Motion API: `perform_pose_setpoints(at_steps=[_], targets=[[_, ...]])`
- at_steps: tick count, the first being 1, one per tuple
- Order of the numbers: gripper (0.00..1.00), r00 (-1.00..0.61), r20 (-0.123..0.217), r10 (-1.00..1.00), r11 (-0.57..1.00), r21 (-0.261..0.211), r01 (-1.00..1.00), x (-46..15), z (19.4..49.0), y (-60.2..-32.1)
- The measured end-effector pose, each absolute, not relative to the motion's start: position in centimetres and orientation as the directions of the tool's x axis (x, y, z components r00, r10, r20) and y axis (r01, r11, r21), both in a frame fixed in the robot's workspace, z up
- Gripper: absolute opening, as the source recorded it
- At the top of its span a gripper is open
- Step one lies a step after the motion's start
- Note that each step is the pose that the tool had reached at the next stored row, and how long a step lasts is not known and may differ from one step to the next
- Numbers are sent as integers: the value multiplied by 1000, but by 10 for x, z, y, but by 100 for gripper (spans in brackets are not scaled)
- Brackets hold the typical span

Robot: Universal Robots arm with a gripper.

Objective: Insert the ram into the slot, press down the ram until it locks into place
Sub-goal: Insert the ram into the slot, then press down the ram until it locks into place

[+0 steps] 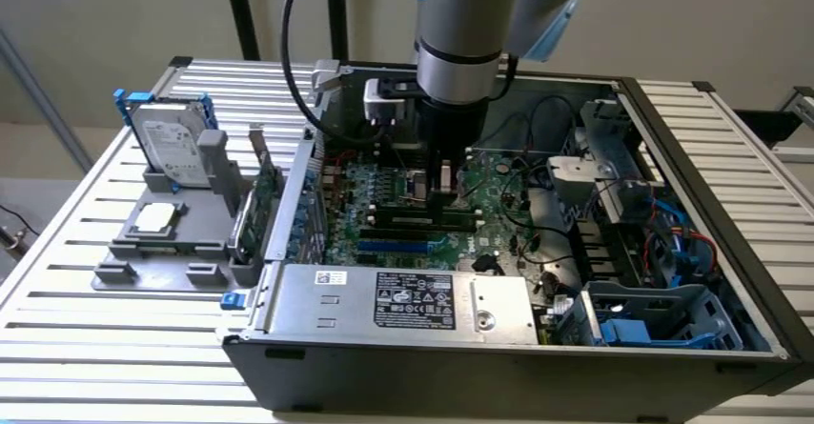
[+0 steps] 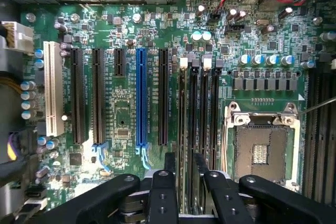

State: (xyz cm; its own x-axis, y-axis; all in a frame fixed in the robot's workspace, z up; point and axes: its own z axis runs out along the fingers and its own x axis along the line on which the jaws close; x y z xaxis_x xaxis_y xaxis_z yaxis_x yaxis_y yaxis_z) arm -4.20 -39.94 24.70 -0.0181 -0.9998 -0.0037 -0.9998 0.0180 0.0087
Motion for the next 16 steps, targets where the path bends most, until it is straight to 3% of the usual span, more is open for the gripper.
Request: perform_pose_setpoints(at_steps=[2,6,16], targets=[[25,-18,-4,-1000,18,9,-1000,-42,250,-399],[11,-18,-4,-1000,18,9,-1000,-42,250,-399],[11,-18,-4,-1000,18,9,-1000,-42,250,-399]])
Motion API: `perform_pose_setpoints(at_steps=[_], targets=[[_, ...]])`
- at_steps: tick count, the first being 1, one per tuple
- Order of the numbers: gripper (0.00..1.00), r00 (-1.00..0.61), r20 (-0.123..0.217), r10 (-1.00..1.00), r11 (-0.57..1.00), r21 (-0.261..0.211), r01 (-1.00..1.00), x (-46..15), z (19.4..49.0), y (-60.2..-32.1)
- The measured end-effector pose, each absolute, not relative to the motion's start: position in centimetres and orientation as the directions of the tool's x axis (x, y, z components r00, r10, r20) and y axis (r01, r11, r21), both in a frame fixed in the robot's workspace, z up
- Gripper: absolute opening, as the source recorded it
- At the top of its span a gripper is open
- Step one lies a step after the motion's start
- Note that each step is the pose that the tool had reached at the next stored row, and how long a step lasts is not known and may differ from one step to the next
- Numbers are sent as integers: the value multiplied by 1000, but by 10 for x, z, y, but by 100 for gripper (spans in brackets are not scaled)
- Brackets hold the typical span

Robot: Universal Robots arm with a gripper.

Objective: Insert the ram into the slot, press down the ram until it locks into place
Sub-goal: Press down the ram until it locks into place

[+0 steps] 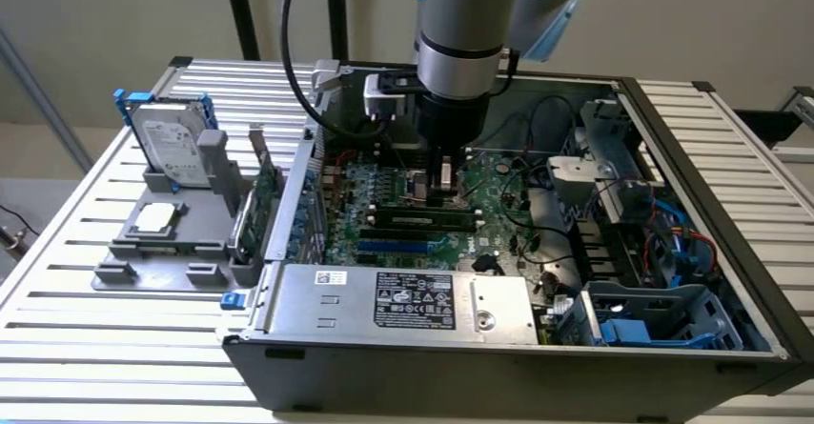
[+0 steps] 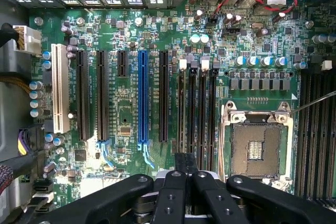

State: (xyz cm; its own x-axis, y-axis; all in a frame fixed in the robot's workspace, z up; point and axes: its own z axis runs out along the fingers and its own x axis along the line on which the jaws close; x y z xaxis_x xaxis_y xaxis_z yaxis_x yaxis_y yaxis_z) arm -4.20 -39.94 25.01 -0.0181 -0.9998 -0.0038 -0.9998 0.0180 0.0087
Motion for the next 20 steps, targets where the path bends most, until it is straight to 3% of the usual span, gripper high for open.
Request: perform_pose_setpoints(at_steps=[20], targets=[[11,-18,3,-1000,18,8,-1000,-45,234,-393]])
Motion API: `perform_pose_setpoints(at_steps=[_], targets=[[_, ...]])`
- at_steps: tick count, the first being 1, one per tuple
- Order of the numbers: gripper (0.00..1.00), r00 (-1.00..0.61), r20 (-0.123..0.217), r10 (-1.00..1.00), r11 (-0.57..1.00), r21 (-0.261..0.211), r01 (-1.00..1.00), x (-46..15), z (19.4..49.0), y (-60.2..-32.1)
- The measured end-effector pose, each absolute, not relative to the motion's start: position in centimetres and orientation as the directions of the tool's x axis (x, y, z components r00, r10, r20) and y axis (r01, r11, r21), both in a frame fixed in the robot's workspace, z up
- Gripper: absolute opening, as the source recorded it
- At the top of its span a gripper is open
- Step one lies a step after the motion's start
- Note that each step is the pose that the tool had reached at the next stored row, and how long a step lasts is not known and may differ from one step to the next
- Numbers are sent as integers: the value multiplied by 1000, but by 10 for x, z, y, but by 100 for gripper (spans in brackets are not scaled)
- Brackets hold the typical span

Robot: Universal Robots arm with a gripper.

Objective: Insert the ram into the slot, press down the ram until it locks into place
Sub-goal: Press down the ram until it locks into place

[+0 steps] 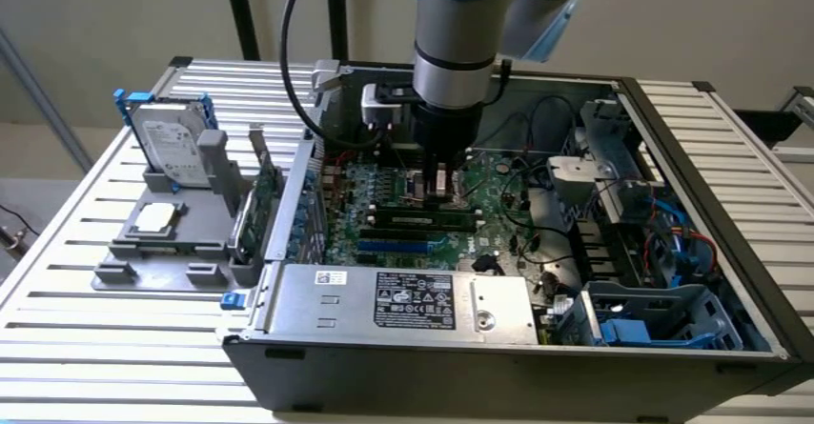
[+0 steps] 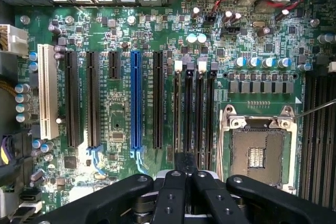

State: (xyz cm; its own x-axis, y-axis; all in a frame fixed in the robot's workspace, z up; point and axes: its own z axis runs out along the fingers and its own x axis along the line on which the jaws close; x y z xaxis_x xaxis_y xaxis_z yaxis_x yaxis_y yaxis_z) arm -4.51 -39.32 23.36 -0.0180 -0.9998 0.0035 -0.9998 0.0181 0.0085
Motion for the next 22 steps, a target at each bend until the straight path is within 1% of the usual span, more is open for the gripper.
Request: perform_pose_setpoints(at_steps=[8,16,22], targets=[[11,-18,4,-1000,18,9,-1000,-46,225,-393],[11,-18,4,-1000,18,11,-1000,-46,257,-393],[11,-18,3,-1000,18,11,-1000,-46,258,-393]])
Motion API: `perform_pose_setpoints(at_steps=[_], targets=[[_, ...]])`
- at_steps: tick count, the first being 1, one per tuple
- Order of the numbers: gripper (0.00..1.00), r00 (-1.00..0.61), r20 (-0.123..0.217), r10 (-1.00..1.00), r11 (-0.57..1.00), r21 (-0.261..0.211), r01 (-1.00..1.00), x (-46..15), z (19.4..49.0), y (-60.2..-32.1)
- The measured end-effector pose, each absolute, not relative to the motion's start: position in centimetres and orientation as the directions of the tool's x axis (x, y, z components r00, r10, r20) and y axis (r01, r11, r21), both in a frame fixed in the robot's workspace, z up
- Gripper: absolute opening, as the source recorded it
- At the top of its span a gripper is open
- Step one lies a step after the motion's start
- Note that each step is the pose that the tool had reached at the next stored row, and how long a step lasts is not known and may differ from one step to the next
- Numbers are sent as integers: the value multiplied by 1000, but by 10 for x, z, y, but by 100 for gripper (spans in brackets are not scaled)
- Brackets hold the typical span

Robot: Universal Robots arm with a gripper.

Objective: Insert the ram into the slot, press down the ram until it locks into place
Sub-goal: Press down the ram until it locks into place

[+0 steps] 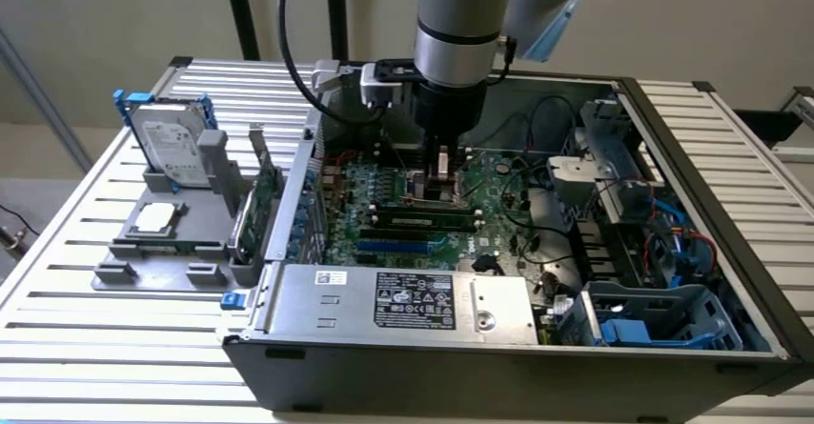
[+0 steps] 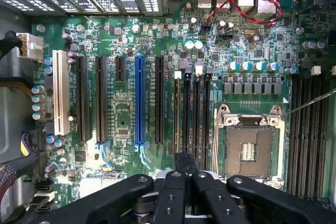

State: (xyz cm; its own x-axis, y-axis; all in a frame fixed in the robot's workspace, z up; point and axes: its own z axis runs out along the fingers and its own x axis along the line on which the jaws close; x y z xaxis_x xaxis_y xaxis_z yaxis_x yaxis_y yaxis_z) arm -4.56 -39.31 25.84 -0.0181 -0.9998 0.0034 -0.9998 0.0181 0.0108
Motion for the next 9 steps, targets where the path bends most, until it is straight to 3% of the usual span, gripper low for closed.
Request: perform_pose_setpoints(at_steps=[9], targets=[[11,-18,3,-1000,18,11,-1000,-46,258,-393]])
